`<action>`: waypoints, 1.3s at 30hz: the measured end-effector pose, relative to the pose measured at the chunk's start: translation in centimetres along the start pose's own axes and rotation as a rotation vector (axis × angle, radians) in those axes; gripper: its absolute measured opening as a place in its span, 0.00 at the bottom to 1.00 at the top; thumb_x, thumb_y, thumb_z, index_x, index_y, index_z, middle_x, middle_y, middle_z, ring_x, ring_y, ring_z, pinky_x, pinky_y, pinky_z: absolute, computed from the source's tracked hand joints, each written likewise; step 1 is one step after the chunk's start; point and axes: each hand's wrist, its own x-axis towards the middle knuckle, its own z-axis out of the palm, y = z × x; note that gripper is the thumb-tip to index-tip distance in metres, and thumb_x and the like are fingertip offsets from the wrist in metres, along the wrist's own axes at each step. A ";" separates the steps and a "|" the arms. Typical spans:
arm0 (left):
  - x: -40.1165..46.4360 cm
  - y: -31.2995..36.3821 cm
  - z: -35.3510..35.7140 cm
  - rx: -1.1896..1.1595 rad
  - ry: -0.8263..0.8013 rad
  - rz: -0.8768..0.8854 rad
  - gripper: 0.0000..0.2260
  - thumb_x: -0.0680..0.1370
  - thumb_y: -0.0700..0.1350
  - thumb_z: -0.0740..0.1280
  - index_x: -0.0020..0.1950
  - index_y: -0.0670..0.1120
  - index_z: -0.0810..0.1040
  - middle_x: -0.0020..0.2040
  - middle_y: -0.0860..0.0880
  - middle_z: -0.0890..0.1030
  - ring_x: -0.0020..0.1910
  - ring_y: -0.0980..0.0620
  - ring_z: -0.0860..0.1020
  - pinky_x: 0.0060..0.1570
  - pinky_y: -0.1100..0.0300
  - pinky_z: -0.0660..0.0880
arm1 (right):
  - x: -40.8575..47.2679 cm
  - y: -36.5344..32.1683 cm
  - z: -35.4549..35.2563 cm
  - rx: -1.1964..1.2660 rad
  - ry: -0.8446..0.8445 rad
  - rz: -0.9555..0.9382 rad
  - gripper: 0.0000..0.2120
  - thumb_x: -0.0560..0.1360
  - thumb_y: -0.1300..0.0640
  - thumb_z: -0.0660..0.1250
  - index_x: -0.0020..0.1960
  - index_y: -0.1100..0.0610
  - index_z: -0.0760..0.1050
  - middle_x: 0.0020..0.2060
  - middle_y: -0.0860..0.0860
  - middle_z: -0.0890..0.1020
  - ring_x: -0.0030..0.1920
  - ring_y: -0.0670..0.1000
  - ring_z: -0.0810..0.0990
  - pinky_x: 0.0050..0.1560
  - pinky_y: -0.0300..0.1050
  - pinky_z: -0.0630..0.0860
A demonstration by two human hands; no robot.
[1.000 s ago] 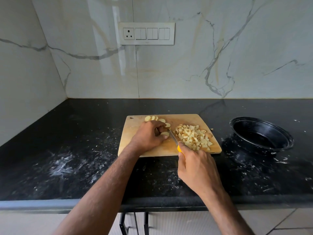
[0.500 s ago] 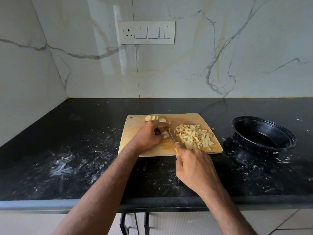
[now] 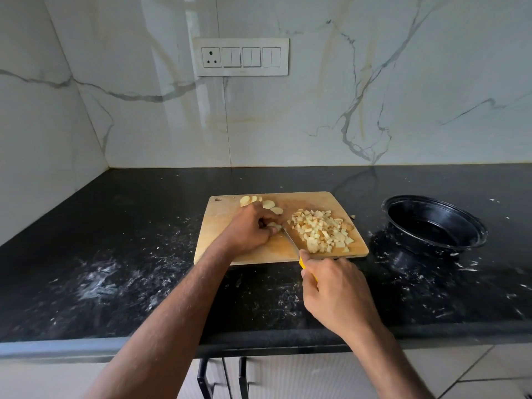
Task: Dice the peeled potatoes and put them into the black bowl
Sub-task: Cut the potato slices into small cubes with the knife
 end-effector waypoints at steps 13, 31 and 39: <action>-0.6 0.2 -0.4 -0.232 0.045 -0.076 0.29 0.74 0.39 0.76 0.73 0.50 0.72 0.42 0.51 0.80 0.39 0.58 0.76 0.40 0.72 0.72 | 1.9 -1.0 0.6 0.043 0.061 -0.005 0.18 0.80 0.53 0.63 0.69 0.53 0.76 0.37 0.49 0.85 0.30 0.46 0.77 0.37 0.40 0.78; -0.2 0.3 -0.6 -0.090 0.024 0.002 0.14 0.74 0.38 0.75 0.59 0.48 0.85 0.40 0.61 0.74 0.38 0.62 0.73 0.39 0.76 0.68 | 2.7 -1.2 1.7 -0.061 -0.031 0.024 0.14 0.81 0.53 0.60 0.61 0.53 0.80 0.33 0.47 0.82 0.25 0.47 0.72 0.26 0.36 0.66; -0.4 0.5 -0.6 -0.064 0.018 0.007 0.13 0.75 0.41 0.75 0.59 0.47 0.85 0.44 0.56 0.77 0.40 0.63 0.73 0.39 0.77 0.68 | -0.4 -0.6 0.0 -0.001 0.016 0.020 0.15 0.79 0.52 0.65 0.63 0.50 0.81 0.39 0.46 0.86 0.36 0.49 0.82 0.32 0.38 0.76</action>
